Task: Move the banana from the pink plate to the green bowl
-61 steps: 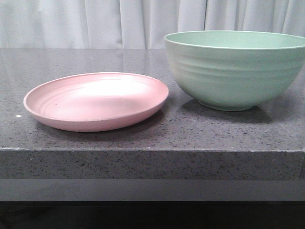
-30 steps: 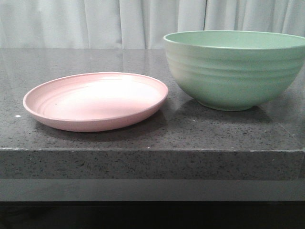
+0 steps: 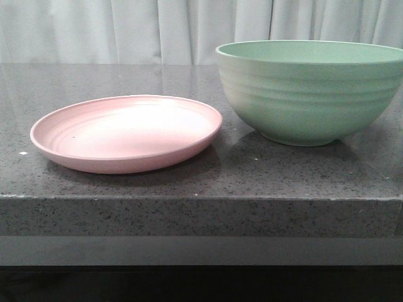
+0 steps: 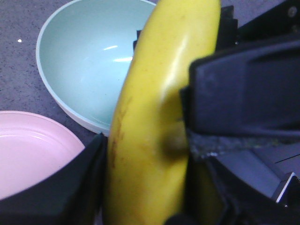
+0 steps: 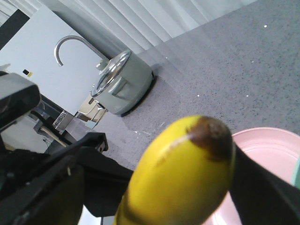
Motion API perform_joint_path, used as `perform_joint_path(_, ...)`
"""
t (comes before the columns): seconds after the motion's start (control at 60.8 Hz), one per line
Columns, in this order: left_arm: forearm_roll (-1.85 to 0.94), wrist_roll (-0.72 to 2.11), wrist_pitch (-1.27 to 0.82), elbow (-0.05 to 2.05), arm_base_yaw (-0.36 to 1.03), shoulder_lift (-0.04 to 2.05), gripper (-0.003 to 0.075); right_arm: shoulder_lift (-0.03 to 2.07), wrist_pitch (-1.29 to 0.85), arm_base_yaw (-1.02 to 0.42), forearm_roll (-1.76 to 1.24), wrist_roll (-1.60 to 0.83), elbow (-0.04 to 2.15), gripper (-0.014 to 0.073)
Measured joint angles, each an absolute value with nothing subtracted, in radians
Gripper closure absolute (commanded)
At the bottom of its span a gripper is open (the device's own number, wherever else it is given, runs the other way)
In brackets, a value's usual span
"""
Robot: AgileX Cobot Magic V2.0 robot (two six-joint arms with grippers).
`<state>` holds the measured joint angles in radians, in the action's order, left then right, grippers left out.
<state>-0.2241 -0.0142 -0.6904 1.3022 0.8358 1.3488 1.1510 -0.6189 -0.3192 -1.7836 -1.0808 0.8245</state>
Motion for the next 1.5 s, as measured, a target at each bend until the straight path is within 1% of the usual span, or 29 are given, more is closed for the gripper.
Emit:
perform_joint_path(0.016,-0.224,-0.014,-0.690,1.302,0.836,1.349,0.0638,1.152,-0.619,-0.319,-1.784,-1.081,0.825,0.0174)
perform_joint_path(0.132,-0.226,-0.014,-0.690,1.303,0.836,1.347,0.0634,1.160,-0.610,-0.319,-1.784,-1.083,0.831,0.0390)
perform_joint_path(0.165,-0.226,-0.014,-0.689,1.303,0.836,1.345,0.0634,1.162,-0.610,-0.319,-1.793,-1.077,0.831,0.0442)
perform_joint_path(0.214,-0.226,-0.012,-0.689,1.303,0.836,1.345,0.0624,1.162,-0.610,-0.319,-1.795,-1.077,0.831,0.0482)
perform_joint_path(0.247,-0.226,-0.012,-0.689,1.303,0.836,1.345,0.0599,1.162,-0.610,-0.319,-1.795,-1.077,0.831,0.0489)
perform_joint_path(0.313,-0.224,-0.009,-0.689,1.303,0.836,1.345,0.0519,1.162,-0.610,-0.319,-1.795,-1.077,0.831,0.0484)
perform_joint_path(0.395,-0.219,0.008,-0.689,1.303,0.836,1.345,0.0374,1.162,-0.608,-0.319,-1.795,-1.077,0.831,0.0484)
perform_joint_path(0.444,-0.213,0.012,-0.689,1.303,0.836,1.345,0.0258,1.162,-0.606,-0.319,-1.795,-1.077,0.834,0.0484)
perform_joint_path(0.51,-0.194,0.012,-0.689,1.303,0.836,1.345,0.0158,1.162,-0.594,-0.317,-1.786,-1.085,0.840,0.0484)
perform_joint_path(0.576,-0.169,0.012,-0.687,1.303,0.836,1.345,0.0115,1.167,-0.576,-0.304,-1.772,-1.090,0.861,0.0484)
perform_joint_path(0.708,-0.130,0.010,-0.680,1.303,0.821,1.345,0.0115,1.194,-0.549,-0.249,-1.662,-1.094,0.950,0.0484)
perform_joint_path(0.823,-0.122,0.010,-0.676,1.303,0.769,1.345,0.0123,1.235,-0.550,-0.189,-1.539,-1.096,1.033,0.0484)
perform_joint_path(0.905,-0.116,0.009,-0.675,1.303,0.705,1.345,0.0141,1.279,-0.543,-0.152,-1.442,-1.096,1.096,0.0484)
perform_joint_path(0.971,-0.116,0.009,-0.675,1.303,0.661,1.345,0.0157,1.316,-0.522,-0.138,-1.359,-1.096,1.126,0.0484)
perform_joint_path(1.07,-0.112,0.009,-0.675,1.303,0.602,1.345,0.0159,1.382,-0.481,-0.129,-1.257,-1.098,1.144,0.0484)
perform_joint_path(1.218,-0.109,0.006,-0.675,1.303,0.575,1.345,0.0159,1.474,-0.481,-0.127,-1.171,-1.098,1.144,0.0476)
perform_joint_path(1.3,-0.109,0.006,-0.675,1.303,0.575,1.345,0.0159,1.512,-0.485,-0.127,-1.156,-1.098,1.144,0.0420)
perform_joint_path(1.415,-0.109,0.006,-0.675,1.303,0.575,1.345,0.0159,1.537,-0.493,-0.127,-1.152,-1.098,1.144,0.0265)
perform_joint_path(1.497,-0.109,0.006,-0.675,1.303,0.575,1.345,0.0159,1.539,-0.493,-0.127,-1.152,-1.098,1.144,0.0176)
